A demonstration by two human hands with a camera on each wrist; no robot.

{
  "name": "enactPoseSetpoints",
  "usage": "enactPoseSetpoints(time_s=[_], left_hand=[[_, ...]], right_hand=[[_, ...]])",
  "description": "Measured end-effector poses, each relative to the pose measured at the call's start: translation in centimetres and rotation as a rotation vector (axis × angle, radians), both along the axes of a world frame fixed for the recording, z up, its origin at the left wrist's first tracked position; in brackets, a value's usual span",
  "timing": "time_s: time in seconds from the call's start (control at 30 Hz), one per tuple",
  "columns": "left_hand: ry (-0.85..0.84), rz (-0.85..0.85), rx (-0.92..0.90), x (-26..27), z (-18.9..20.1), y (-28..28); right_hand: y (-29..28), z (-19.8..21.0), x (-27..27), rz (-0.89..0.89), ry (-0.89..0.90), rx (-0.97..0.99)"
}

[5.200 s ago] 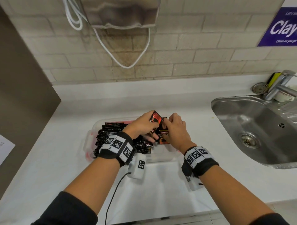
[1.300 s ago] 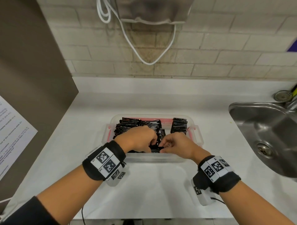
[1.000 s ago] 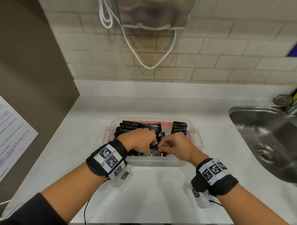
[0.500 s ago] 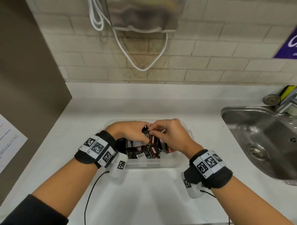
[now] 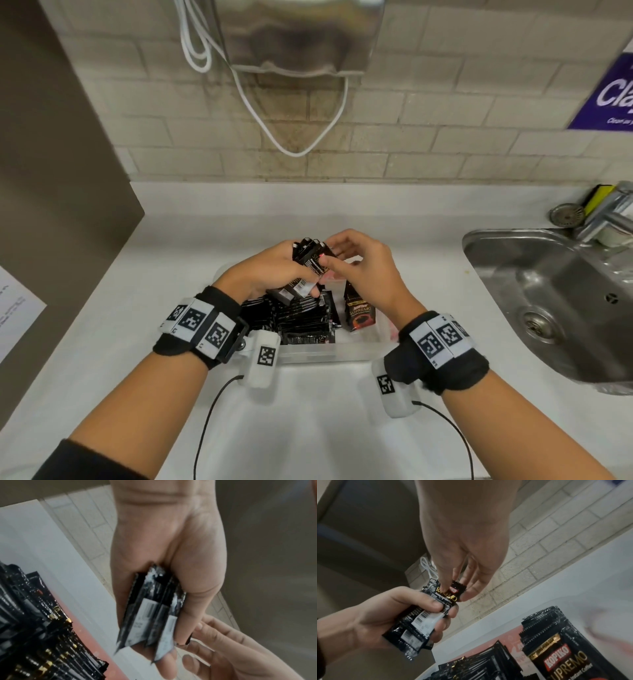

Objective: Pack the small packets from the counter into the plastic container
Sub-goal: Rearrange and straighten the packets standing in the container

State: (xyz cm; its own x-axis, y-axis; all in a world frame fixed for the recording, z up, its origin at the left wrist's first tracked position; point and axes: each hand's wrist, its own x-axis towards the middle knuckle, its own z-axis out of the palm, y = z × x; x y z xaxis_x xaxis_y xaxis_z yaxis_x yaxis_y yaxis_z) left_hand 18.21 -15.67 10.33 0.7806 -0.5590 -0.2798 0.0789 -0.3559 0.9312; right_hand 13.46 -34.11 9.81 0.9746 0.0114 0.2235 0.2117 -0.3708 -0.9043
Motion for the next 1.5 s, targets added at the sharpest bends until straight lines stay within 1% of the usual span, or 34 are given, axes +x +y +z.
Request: enactPoseSetpoints(time_s=[0.1, 0.2, 0.27, 0.33, 0.43, 0.5, 0.57, 0.77, 0.87, 0.93, 1.0, 1.13, 1.27, 1.4, 1.43, 1.5], left_hand=[[-0.007, -0.006, -0.047, -0.1, -0.4, -0.1], [-0.048, 0.009, -0.094, -0.3, -0.5, -0.3], [-0.026, 0.013, -0.129, -0.5, -0.4, -0.3], [0.068, 0.024, -0.186, -0.7, -0.4, -0.4], [0.333, 0.047, -0.351, -0.7, -0.9, -0.3], [0.453, 0.059, -0.43, -0.7, -1.2, -0.2], [0.504, 0.06, -0.459, -0.6, -1.3, -0.2], [0.492, 0.026, -0.514, -0.8, -0.9, -0.5], [0.416, 0.0, -0.505, -1.0, -1.1, -0.7], [0.334, 0.019, -0.489, -1.1, -1.2, -0.8], [0.261, 0.057, -0.463, -1.0, -1.3, -1.0], [0.139, 0.174, -0.427, -0.8, -1.3, -1.7], [-0.052, 0.261, -0.341, -0.9, -1.5, -2.4], [-0.213, 0.229, -0.275, -1.1, -1.7, -2.9], [-0.227, 0.214, -0.269, -1.1, -1.6, -2.9], [-0.198, 0.175, -0.288, -1.1, -1.4, -2.7]], right_hand=[[-0.5, 0.1, 0.3, 0.044, 0.006, 0.034], [-1.1, 0.0, 0.6, 0.103, 0.031, 0.048], [-1.5, -0.1, 0.7, 0.142, 0.072, 0.067], [-1.8, -0.3, 0.8, 0.175, 0.098, 0.081], [-2.2, -0.4, 0.6, 0.222, 0.107, 0.123], [-2.4, -0.5, 0.5, 0.212, 0.102, 0.156], [-2.7, -0.5, 0.4, 0.188, 0.106, 0.182], [-3.2, -0.5, 0.2, 0.145, 0.081, 0.307], [-3.3, -0.4, -0.1, 0.14, 0.034, 0.277], [-3.4, -0.3, -0.3, 0.131, 0.0, 0.26], [-3.5, -0.3, -0.4, 0.136, 0.006, 0.269], [-3.5, -0.5, -0.7, 0.172, 0.124, 0.378], [-3.5, -0.5, -0.8, 0.191, 0.231, 0.51], [-3.3, -0.5, -1.0, 0.12, 0.195, 0.424], [-3.3, -0.4, -1.1, 0.115, 0.183, 0.422], [-3.7, -0.2, -1.2, 0.116, 0.172, 0.414]])
